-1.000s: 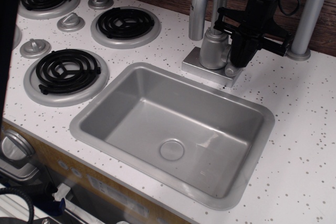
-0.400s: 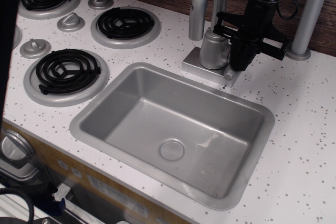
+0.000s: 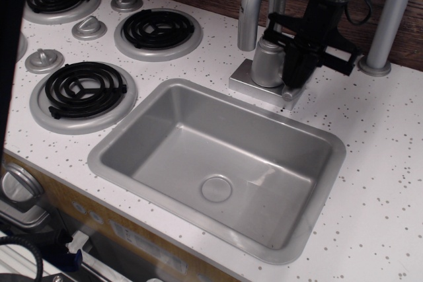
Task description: Lever vertical to front
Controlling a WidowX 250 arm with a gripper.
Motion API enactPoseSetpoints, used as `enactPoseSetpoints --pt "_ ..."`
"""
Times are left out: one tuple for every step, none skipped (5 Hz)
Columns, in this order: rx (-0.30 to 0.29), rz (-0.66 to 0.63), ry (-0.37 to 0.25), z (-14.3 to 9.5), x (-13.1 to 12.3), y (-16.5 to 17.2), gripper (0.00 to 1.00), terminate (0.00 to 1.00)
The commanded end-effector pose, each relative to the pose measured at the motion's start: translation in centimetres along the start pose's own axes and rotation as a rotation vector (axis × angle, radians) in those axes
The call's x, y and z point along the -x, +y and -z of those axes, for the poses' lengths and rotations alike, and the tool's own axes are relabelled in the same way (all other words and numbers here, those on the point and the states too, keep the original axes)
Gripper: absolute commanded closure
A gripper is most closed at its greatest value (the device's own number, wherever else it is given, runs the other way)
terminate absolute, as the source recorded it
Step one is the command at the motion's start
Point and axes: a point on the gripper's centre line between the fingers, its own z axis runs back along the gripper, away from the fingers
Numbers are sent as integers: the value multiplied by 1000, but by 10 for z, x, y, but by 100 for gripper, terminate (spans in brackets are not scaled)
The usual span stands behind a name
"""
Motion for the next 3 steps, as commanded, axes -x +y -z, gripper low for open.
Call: enactPoseSetpoints --pt "-22 -29 -54 -47 7 1 0 0" --pt "-22 -46 -53 -49 14 1 0 0" --pt "-31 -52 -67 -51 17 2 0 100"
